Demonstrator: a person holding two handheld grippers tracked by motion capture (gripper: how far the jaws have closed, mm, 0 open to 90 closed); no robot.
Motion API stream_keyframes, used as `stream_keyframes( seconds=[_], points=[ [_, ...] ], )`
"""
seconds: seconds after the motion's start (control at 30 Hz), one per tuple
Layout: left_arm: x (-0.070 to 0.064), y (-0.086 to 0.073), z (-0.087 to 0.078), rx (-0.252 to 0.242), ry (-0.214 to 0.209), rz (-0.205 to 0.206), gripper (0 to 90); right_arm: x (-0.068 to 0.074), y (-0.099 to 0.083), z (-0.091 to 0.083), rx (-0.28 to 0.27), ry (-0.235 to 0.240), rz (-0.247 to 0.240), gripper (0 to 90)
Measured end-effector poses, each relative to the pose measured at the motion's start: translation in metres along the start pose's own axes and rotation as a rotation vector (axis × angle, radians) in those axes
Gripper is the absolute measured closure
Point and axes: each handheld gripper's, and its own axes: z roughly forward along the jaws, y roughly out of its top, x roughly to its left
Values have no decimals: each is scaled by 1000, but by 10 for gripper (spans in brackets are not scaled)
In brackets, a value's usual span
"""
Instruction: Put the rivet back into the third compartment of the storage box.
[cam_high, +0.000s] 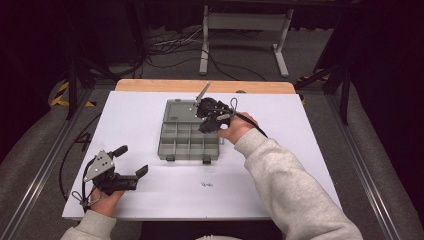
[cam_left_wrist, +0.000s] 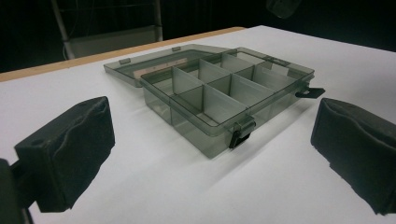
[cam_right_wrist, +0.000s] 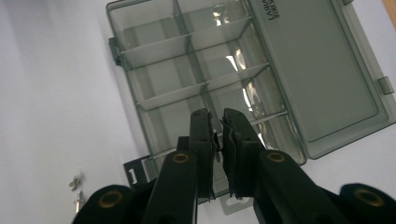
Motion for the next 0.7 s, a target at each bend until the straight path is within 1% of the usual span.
stream_keyframes(
  seconds=[0.03, 0.17, 0.27, 0.3, 0.37, 0.43, 0.53, 0.7],
  points=[
    [0, 0, 0, 0, 0, 0, 2, 0, 0, 0, 0, 0, 0, 824],
    [0, 0, 0, 7, -4, 0, 2, -11, 4, 6, 0, -17, 24, 824],
    [0, 0, 0, 7, -7, 4, 2, -16, 6, 10, -1, -24, 27, 824],
    [0, 0, 0, 4, -5, 3, 2, -20, 8, 12, -2, -27, 39, 824],
    [0, 0, 0, 6, -4, 4, 2, -21, 8, 13, -4, -27, 45, 824],
    [1, 0, 0, 7, -4, 4, 2, -28, 9, 16, -11, -33, 56, 824],
    [1, 0, 0, 9, -7, 3, 2, -32, 10, 20, -16, -41, 66, 824],
    [0, 0, 1, 8, -8, 7, 2, -37, 9, 32, 3, -50, 73, 824]
  ],
)
